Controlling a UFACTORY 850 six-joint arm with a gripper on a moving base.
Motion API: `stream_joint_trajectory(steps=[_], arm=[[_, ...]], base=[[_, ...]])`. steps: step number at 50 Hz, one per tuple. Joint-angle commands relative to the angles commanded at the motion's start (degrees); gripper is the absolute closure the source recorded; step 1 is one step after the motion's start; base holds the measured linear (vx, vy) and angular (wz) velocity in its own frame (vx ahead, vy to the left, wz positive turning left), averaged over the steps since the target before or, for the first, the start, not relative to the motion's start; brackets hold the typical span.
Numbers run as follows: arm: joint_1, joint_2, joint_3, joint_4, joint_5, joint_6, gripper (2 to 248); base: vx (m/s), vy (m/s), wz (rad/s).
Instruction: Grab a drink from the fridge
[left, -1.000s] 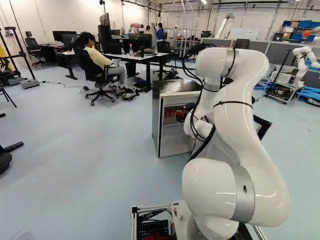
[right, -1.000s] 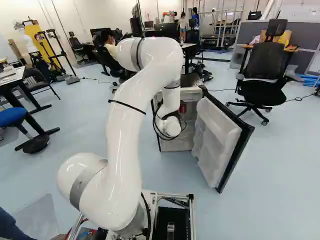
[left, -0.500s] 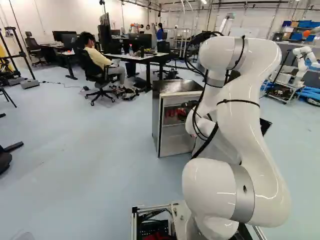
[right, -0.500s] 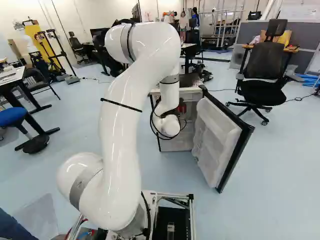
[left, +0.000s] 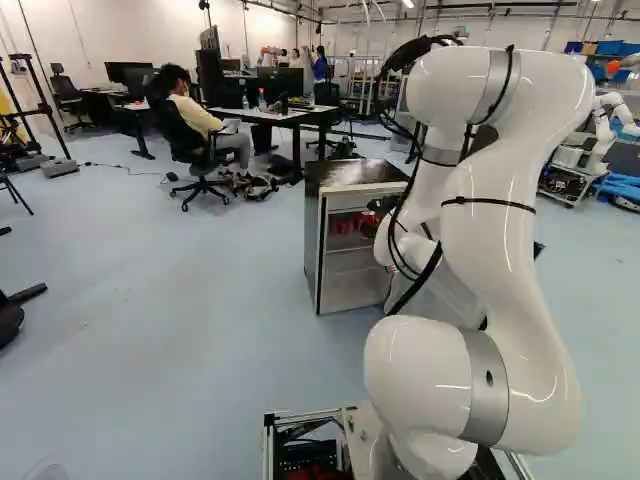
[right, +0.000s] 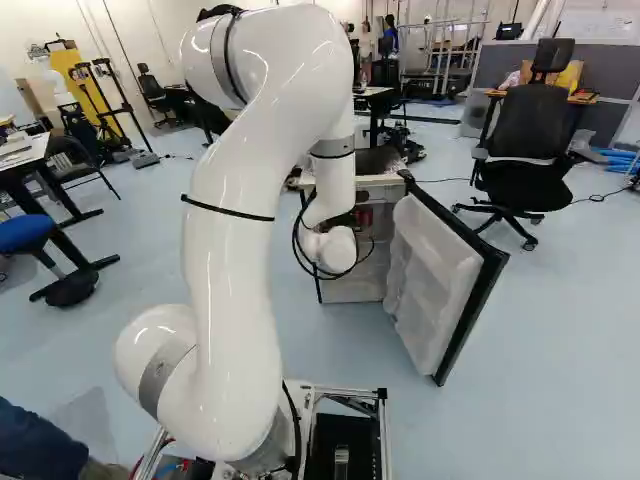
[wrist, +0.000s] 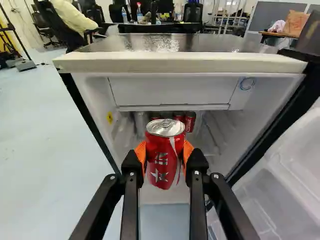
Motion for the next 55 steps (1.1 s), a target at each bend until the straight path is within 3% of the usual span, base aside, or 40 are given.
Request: stream_joint_trajectory(steps=[20, 55], arm=[[1.11, 4.83, 3.23, 4.31, -0.30, 0.00, 156], [5.48, 12.62, 7.45, 11.62, -5.53, 0.00, 156]], base=[[0.000, 0.000, 0.000], [0.000, 0.000, 0.000]])
